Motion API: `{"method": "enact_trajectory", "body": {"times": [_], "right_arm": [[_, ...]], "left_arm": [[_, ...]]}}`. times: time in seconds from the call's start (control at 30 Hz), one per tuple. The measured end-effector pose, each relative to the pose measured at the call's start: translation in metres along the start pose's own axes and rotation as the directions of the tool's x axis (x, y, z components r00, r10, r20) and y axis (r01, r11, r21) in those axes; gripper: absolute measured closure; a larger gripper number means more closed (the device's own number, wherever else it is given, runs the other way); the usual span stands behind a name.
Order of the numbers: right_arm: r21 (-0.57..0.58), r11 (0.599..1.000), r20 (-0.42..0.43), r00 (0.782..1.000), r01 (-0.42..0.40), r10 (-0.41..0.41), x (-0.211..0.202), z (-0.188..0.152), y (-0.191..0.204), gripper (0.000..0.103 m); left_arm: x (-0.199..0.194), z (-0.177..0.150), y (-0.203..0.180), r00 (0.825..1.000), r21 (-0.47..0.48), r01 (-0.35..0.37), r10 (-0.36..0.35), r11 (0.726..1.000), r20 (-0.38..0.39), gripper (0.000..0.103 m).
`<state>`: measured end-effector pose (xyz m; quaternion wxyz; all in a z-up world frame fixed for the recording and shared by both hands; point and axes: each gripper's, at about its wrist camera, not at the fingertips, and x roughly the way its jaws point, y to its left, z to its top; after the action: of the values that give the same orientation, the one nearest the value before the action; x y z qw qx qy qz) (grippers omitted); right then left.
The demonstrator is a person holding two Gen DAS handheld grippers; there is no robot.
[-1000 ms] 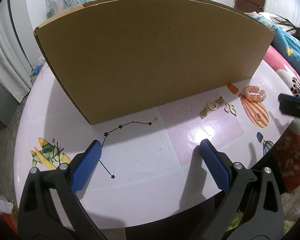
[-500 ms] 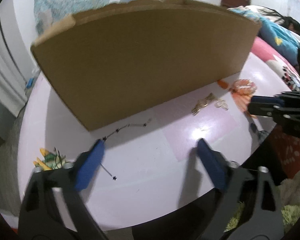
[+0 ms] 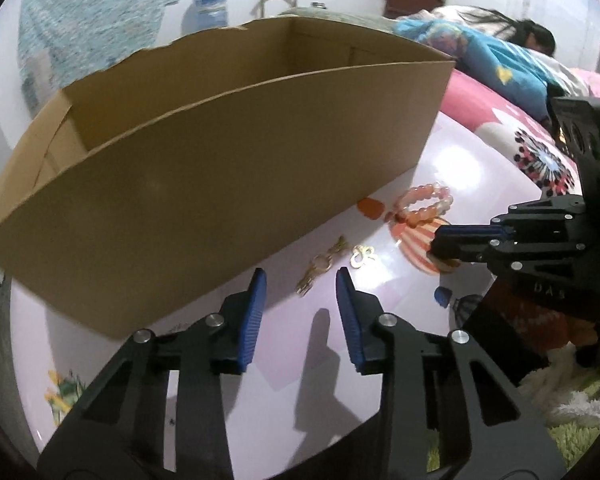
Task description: Organize jewelry
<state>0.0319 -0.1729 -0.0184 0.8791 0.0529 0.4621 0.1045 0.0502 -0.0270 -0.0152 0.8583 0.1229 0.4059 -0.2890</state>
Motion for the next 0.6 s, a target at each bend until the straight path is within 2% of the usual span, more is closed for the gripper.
{"method": "enact_trajectory", "body": {"times": [0.13,0.27,0.4,0.6], "right_arm": [[0.012,1.0,0.005,1.0,-0.017,0.017,-0.001,-0.002,0.001,0.099],[0.019,0.999,0.008,0.999,-0.032,0.032,-0.004,-0.005,-0.009,0.099],[0.021,0.999,0.01,0.999,-0.042,0.041,-0.005,-0.005,-0.012,0.099],[0.029,0.998,0.014,0.998,-0.055,0.054,-0.004,-0.004,-0.016,0.099]], "left_arm": [[0.01,0.011,-0.011,1.0,0.064,0.007,-0.007,0.998,-0.013,0.074],[0.024,0.013,-0.016,0.998,0.103,-0.019,0.026,0.994,-0.062,0.085],[0.025,0.012,-0.014,0.996,0.078,-0.02,0.026,0.997,-0.08,0.09],[0.019,0.007,0.003,0.99,0.04,-0.091,0.094,0.995,-0.101,0.093]]}}
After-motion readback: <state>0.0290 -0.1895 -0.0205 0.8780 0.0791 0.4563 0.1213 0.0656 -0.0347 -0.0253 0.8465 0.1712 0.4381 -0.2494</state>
